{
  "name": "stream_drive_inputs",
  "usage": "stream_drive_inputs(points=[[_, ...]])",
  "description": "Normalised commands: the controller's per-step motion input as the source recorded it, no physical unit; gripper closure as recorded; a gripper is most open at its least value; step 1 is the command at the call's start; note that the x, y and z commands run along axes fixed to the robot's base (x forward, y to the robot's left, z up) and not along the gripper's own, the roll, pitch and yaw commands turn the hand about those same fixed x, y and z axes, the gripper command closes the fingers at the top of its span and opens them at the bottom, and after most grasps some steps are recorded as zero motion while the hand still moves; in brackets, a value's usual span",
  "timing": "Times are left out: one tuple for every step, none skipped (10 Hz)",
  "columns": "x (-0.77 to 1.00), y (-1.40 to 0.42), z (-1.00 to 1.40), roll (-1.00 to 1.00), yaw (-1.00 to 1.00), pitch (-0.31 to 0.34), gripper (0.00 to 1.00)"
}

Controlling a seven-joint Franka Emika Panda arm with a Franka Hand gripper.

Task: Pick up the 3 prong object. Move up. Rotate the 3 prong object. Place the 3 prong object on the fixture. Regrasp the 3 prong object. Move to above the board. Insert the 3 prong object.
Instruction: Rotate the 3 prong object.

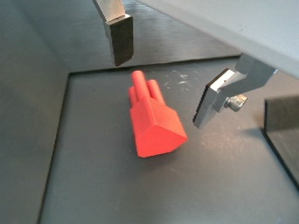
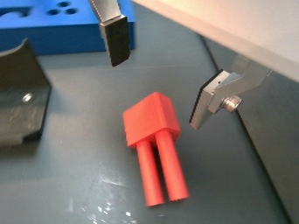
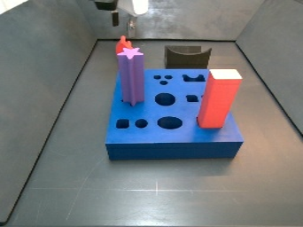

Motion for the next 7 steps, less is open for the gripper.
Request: stream_drive_inputs(points=[[0.04,0.0,-0.03,0.01,1.0,-0.017,0.0],[0.04,0.0,-0.03,0.01,1.0,-0.019,0.0],[0.04,0.0,-0.03,0.01,1.0,-0.02,0.0],[0.04,0.0,-0.03,0.01,1.0,-0.023,0.0],[0.04,0.0,-0.03,0.01,1.0,-0.025,0.0],[0.04,0.0,-0.03,0.01,1.0,-0.028,0.0],[0.04,0.0,-0.03,0.01,1.0,-0.031,0.0]])
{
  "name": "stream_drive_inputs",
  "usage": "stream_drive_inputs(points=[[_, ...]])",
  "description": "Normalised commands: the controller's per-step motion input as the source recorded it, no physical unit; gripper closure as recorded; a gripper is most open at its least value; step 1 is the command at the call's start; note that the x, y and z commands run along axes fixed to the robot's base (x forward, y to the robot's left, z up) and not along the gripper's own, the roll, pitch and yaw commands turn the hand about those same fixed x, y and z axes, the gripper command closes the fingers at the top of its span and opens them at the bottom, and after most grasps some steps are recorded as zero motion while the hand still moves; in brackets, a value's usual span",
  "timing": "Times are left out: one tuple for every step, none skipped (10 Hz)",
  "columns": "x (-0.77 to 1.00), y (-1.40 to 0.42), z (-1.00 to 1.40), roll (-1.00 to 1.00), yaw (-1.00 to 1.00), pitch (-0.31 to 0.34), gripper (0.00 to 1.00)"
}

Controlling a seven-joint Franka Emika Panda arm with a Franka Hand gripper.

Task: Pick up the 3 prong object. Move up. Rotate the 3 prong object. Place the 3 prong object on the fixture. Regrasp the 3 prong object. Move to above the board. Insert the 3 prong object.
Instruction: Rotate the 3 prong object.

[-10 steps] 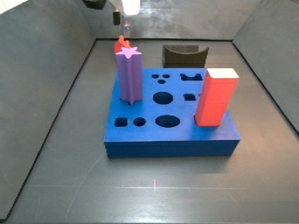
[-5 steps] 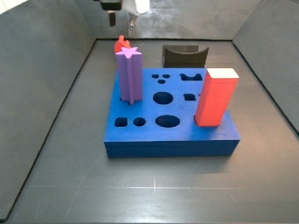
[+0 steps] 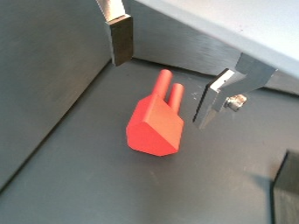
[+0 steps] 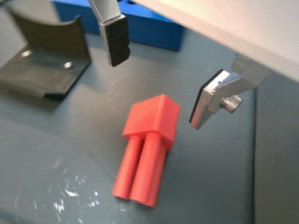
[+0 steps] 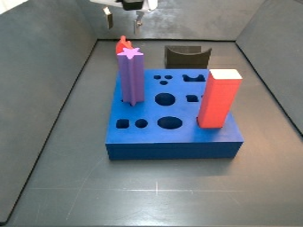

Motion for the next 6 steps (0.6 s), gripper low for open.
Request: stream_drive_inputs(points=[[0.04,0.0,-0.03,0.01,1.0,-0.038,0.0],[0.04,0.0,-0.04,0.01,1.0,-0.044,0.0],[0.04,0.0,-0.04,0.02,1.0,-0.058,0.0],[0.04,0.0,-0.04,0.02,0.88,-0.06,0.0],[0.04,0.0,-0.04,0.02,0.54,-0.059,0.0],[0.04,0.0,-0.04,0.02,0.35,-0.059,0.0]])
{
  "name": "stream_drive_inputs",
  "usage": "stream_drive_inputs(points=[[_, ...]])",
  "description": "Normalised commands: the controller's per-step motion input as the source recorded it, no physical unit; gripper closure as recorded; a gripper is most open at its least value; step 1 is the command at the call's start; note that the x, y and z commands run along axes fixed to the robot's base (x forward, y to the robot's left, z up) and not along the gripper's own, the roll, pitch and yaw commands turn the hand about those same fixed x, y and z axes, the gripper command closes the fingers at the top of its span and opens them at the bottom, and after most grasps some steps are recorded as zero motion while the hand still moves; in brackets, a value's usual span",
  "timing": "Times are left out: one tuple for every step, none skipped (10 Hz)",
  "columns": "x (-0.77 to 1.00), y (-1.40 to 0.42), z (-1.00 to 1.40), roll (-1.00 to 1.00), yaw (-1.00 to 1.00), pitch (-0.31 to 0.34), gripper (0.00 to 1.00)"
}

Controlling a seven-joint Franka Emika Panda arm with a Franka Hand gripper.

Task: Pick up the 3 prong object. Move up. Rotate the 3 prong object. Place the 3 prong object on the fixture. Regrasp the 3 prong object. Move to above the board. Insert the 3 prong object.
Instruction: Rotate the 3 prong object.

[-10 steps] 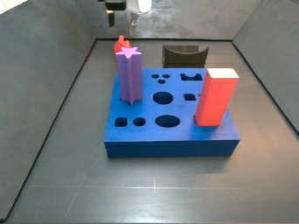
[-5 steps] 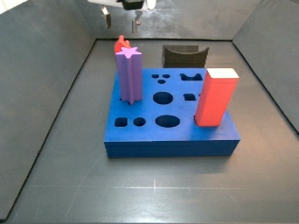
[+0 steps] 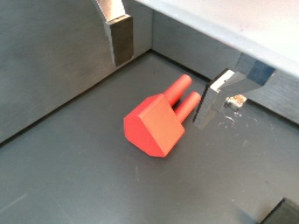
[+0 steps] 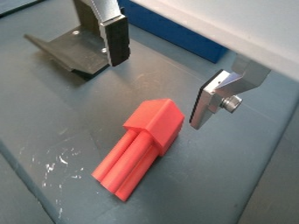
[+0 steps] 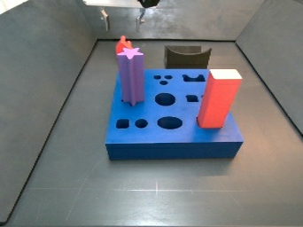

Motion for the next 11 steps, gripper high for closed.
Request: stream_drive_inputs(points=[[0.0,0.0,-1.0,0.0,0.0,0.0,0.0],[0.0,0.0,-1.0,0.0,-0.04,-0.004,0.0],[0.02,0.0,-1.0,0.0,-0.05,-0.023,0.0],[0.02,0.0,-1.0,-0.01,-0.03,-0.033,0.0],[0.03,0.01,-1.0,-0.03,-0.02,-0.036,0.0],[0.04,0.01,-1.0,-0.04,-0.01,-0.038,0.0],[0.05,0.0,-0.96,-0.06,0.0,-0.035,0.0],[0.05,0.01,-0.84,-0.07,0.01,-0.036,0.0],[0.05,0.01,-0.74,-0.08,0.01,-0.039,0.0],[0.05,0.01,-0.6,-0.09,0.02,-0.043,0.0],[0.05,0.01,-0.51,-0.1,0.02,-0.051,0.0]])
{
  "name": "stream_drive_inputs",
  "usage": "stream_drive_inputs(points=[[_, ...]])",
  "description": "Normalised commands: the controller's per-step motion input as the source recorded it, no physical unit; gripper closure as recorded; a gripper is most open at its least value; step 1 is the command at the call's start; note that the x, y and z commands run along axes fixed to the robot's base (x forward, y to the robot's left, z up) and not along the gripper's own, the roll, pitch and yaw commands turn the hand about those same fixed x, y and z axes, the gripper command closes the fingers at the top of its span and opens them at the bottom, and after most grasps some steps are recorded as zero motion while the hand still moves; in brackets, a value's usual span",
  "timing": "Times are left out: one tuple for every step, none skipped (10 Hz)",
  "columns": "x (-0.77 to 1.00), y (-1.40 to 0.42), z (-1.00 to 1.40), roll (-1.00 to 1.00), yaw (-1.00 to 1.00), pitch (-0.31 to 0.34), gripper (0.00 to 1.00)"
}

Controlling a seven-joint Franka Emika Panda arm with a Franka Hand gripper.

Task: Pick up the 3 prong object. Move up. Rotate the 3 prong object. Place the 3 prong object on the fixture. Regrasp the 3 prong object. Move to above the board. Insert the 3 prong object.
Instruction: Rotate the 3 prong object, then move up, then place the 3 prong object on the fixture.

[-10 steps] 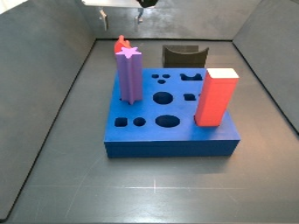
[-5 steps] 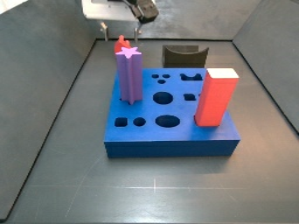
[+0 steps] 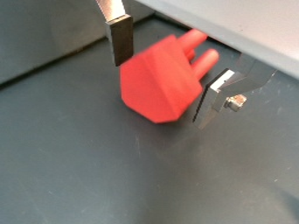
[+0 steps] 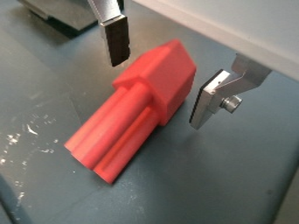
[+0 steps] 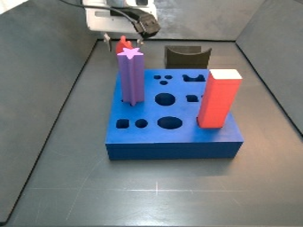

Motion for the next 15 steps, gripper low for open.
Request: stream_drive_inputs(points=[[0.04,0.01,-0.42,-0.11,0.03,-0.057,0.0],[0.04,0.01,-0.3,-0.12,0.03,-0.066,0.0],[0.04,0.01,-0.22,-0.12,0.03,-0.069,0.0],[0.0,0.0,0.0,0.0,0.0,0.0,1.0],[0.0,0.0,0.83,0.0,0.0,0.0,1.0],[-0.01,0.0,0.82,0.0,0.0,0.005,1.0],[-0.03,0.0,0.71,0.01,-0.01,0.034,1.0],[-0.02,0.0,0.63,0.02,-0.01,0.037,1.0],[-0.02,0.01,0.42,0.04,-0.02,0.053,1.0],[-0.02,0.01,0.33,0.05,-0.02,0.052,1.0],[-0.02,0.01,0.19,0.06,-0.02,0.054,1.0],[0.0,0.0,1.0,0.0,0.0,0.0,1.0],[0.0,0.0,1.0,0.0,0.0,0.0,1.0],[-0.01,0.0,1.0,0.01,0.0,0.023,1.0],[-0.02,0.0,1.0,0.02,-0.01,0.029,1.0]])
